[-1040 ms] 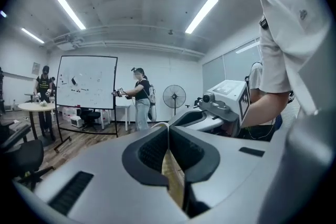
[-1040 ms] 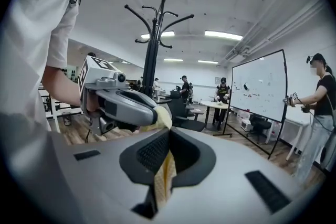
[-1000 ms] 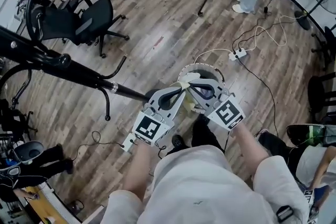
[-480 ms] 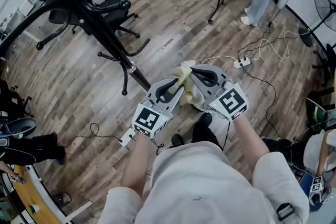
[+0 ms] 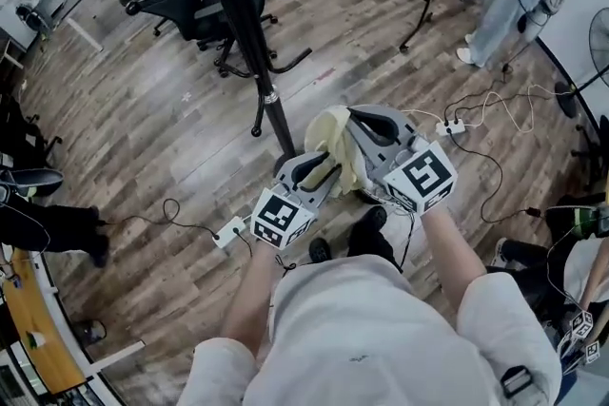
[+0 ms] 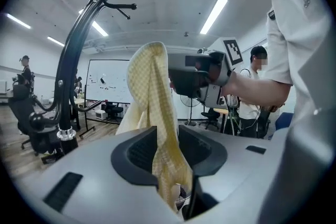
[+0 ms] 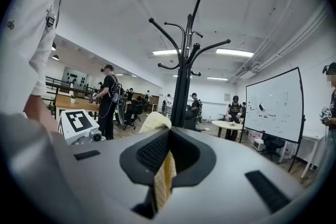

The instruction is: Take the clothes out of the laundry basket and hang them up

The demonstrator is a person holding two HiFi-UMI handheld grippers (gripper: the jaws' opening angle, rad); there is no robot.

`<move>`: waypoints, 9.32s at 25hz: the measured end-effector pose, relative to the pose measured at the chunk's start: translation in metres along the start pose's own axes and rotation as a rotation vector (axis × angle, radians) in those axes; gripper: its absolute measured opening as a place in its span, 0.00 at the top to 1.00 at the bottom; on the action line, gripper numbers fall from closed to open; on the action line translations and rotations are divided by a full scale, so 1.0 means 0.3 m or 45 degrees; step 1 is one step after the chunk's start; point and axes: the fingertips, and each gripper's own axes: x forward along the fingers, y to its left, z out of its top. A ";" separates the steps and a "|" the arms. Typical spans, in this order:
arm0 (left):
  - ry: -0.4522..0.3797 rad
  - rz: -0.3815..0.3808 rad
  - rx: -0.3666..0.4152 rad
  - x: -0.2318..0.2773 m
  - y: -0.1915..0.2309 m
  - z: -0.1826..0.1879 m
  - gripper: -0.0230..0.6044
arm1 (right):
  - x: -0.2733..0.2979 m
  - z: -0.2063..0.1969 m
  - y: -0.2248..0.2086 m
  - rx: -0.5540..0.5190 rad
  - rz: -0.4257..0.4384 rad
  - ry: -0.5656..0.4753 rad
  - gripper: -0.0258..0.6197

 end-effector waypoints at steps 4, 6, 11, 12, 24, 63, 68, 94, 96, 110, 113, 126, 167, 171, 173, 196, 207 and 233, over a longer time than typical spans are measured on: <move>0.025 0.047 -0.055 -0.036 -0.028 -0.061 0.68 | 0.024 0.037 0.045 -0.010 0.051 -0.029 0.95; 0.030 0.075 -0.086 -0.047 -0.020 -0.081 0.68 | 0.045 0.059 0.068 -0.015 0.076 -0.038 0.95; 0.030 0.135 -0.092 -0.067 0.017 -0.089 0.68 | 0.091 0.085 0.117 -0.041 0.114 -0.040 0.95; 0.033 0.153 -0.079 -0.079 0.029 -0.090 0.72 | 0.101 0.089 0.125 -0.046 0.115 -0.041 0.95; 0.009 0.159 -0.035 -0.175 0.023 -0.066 0.79 | 0.181 0.129 0.170 -0.060 0.113 -0.052 0.95; 0.129 0.840 0.453 -0.481 0.574 0.443 0.93 | 0.227 0.193 -0.105 -0.016 0.139 -0.228 0.95; 0.153 0.861 0.506 -0.425 0.649 0.493 0.93 | 0.258 0.170 -0.176 -0.003 0.129 -0.222 0.95; 0.166 0.474 0.445 -0.246 0.894 0.341 0.93 | 0.327 -0.069 -0.152 -0.006 -0.233 0.047 0.95; 0.160 0.440 0.428 -0.240 0.899 0.316 0.93 | 0.327 -0.088 -0.135 -0.013 -0.260 0.071 0.95; 0.225 0.258 0.319 -0.196 0.925 0.111 0.93 | 0.335 -0.272 -0.074 0.037 -0.401 0.241 0.94; 0.239 0.244 0.302 -0.204 0.926 0.070 0.93 | 0.345 -0.306 -0.054 0.060 -0.418 0.271 0.95; 0.270 0.194 0.170 -0.217 0.932 -0.080 0.93 | 0.398 -0.416 -0.020 0.126 -0.451 0.360 0.94; 0.255 0.124 -0.009 -0.272 0.838 -0.186 0.77 | 0.418 -0.455 0.091 0.214 -0.401 0.415 0.79; 0.253 0.184 0.019 -0.303 0.839 -0.152 0.77 | 0.404 -0.426 0.085 0.235 -0.363 0.372 0.79; 0.242 0.202 0.026 -0.314 0.827 -0.125 0.77 | 0.394 -0.408 0.080 0.235 -0.343 0.354 0.79; 0.007 0.408 0.120 -0.355 0.375 0.234 0.79 | 0.010 -0.304 0.077 0.182 -0.230 0.192 0.82; 0.039 0.319 0.100 -0.123 0.121 0.179 0.87 | -0.303 -0.378 -0.021 0.199 -0.318 0.197 0.83; 0.304 -0.302 0.049 0.647 -0.155 -0.102 0.87 | -0.803 -0.800 -0.324 0.501 -0.849 0.462 0.83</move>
